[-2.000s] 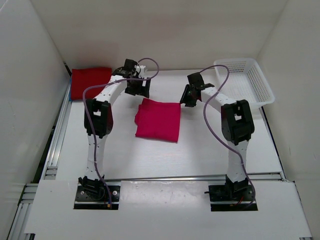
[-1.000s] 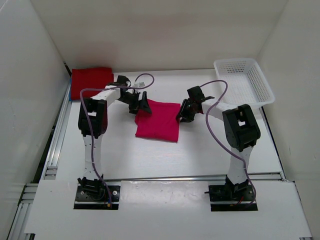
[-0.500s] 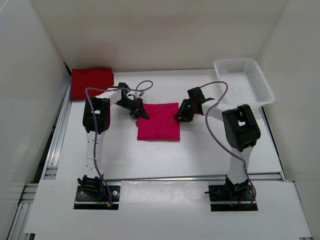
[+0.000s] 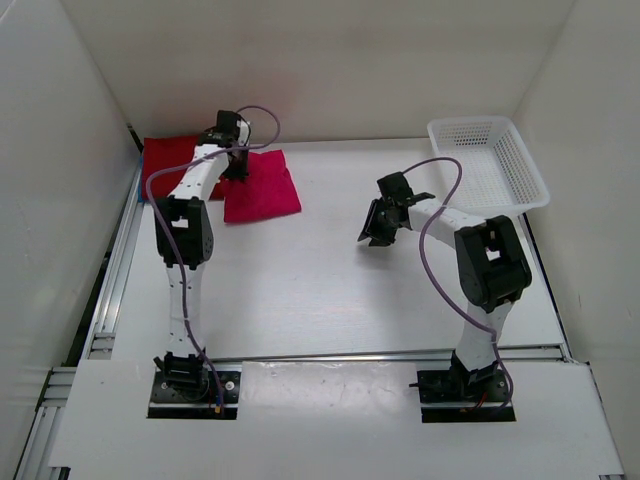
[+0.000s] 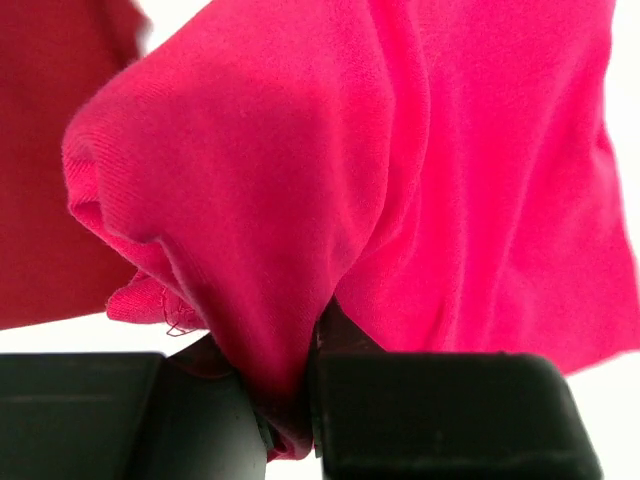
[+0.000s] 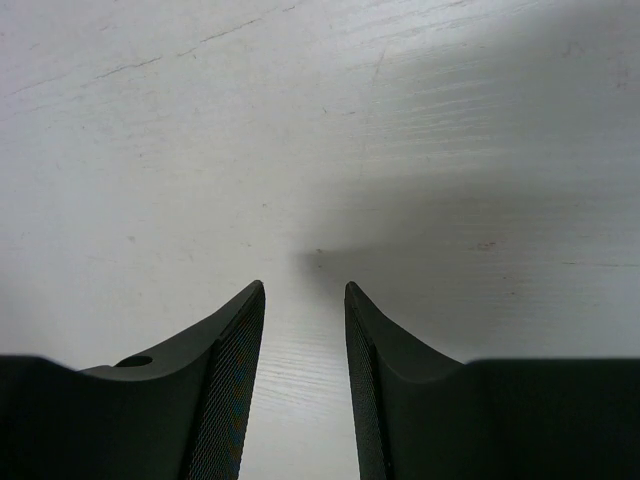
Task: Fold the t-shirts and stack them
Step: Put the neatly folded tshirt into the corner of the board with the left arm
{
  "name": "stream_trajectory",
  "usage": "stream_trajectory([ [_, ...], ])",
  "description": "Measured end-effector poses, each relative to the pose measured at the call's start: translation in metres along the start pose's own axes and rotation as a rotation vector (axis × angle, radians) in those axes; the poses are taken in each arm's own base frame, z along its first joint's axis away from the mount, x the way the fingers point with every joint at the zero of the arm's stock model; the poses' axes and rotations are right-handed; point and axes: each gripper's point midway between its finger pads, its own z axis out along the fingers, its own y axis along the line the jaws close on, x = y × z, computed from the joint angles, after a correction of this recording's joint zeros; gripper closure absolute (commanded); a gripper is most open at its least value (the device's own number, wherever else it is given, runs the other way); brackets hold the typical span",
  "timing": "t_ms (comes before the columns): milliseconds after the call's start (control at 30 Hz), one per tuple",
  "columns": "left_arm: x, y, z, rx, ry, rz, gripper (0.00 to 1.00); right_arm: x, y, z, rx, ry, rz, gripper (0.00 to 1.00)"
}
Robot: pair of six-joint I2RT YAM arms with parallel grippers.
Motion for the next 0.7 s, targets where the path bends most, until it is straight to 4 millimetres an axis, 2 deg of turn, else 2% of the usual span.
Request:
stream_trajectory([
  [133,-0.017,0.010,0.000,-0.162,-0.060,0.029,0.90,0.000,-0.002,-0.002,0.013,0.000,-0.009,0.57],
  [333,-0.063,0.027,-0.016,-0.309,-0.220,0.010,0.90,0.002,-0.007,-0.003,0.035,0.006,-0.013,0.57],
  [400,-0.073,0.034,-0.020,-0.340,-0.255,-0.003,0.90,0.001,-0.007,-0.004,0.038,0.002,-0.016,0.57],
  [700,-0.086,0.072,-0.028,-0.414,-0.306,-0.058,0.90,-0.006,-0.003,-0.016,0.029,-0.032,-0.039,0.57],
])
